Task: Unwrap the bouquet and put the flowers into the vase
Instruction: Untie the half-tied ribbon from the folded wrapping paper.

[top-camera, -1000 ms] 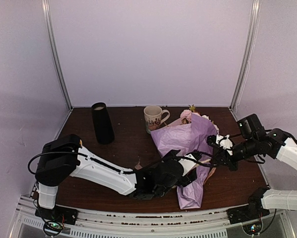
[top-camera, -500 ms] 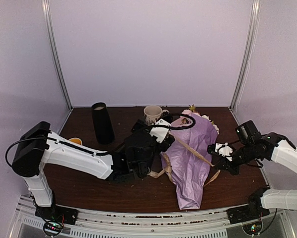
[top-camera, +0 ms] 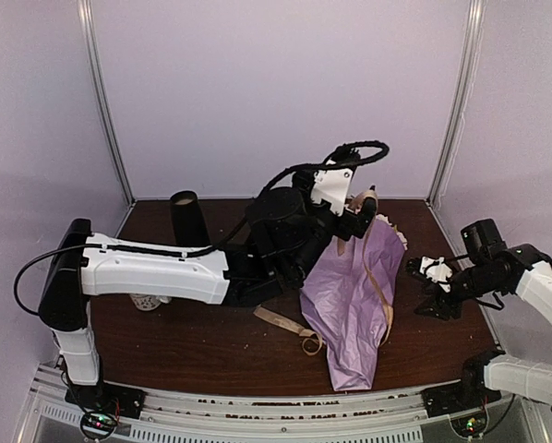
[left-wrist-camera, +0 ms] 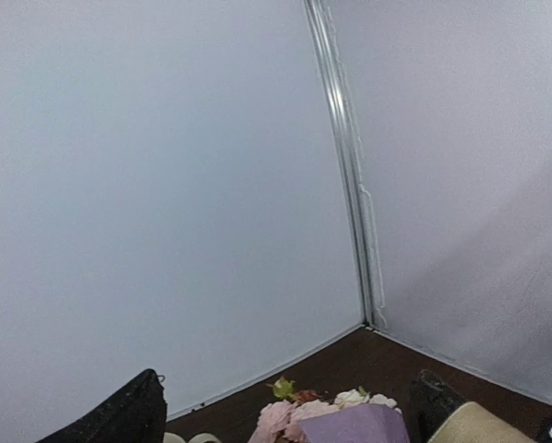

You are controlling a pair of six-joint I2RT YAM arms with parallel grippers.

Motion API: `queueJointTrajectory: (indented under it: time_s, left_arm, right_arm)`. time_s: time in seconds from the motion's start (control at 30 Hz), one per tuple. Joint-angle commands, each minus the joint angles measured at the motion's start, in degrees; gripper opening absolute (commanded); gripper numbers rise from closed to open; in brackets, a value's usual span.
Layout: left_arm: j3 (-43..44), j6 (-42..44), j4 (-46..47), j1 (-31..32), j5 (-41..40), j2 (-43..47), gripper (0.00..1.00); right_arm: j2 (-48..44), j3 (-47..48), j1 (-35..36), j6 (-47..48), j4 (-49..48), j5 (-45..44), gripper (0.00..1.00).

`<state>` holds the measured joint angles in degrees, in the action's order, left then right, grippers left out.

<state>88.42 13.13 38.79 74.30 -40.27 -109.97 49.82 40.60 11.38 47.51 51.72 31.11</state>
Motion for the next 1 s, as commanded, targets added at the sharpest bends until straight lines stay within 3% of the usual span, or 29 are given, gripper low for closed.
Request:
queueJointTrajectory:
  time_s: [0.0,0.13,0.27,0.33,0.43,0.63,0.77,0.97]
  left_arm:
    - [10.81,-11.8,-11.2,0.47,20.71,-9.5,0.91]
    - [27.72,-15.8,-19.08,1.11,36.22,-20.75,0.86]
    - [50.22,-16.64,-35.32,1.92,47.06,-34.21,0.9]
    - [48.22,-17.94,-34.55,1.98,47.57,-34.09,0.97]
    - [47.17,-17.14,-36.9,1.92,47.31,-32.91,0.98]
    - [48.83,-14.67,-44.21,1.54,47.16,-30.05,0.98]
    - [47.51,-15.13,-45.75,1.25,45.84,-28.0,0.98]
    - [42.83,-14.22,-44.03,0.23,40.52,-26.86,0.98]
  right_arm:
    - [-4.66,5.38,-10.14,13.53,13.61,2.72,0.53]
    - [-5.67,7.73,-23.03,19.62,18.53,3.63,0.52]
    - [-5.06,8.4,-33.57,9.64,6.37,-2.93,0.5]
    - [-3.77,9.88,-39.36,7.31,3.04,-2.52,0.5]
    - [-0.46,14.1,-44.91,8.87,6.04,3.65,0.5]
    - [4.48,19.22,-44.97,14.91,17.78,16.81,0.5]
    - [6.12,22.51,-44.77,36.35,39.54,23.79,0.53]
    - [-1.85,18.42,-40.26,31.54,41.27,21.6,0.56]
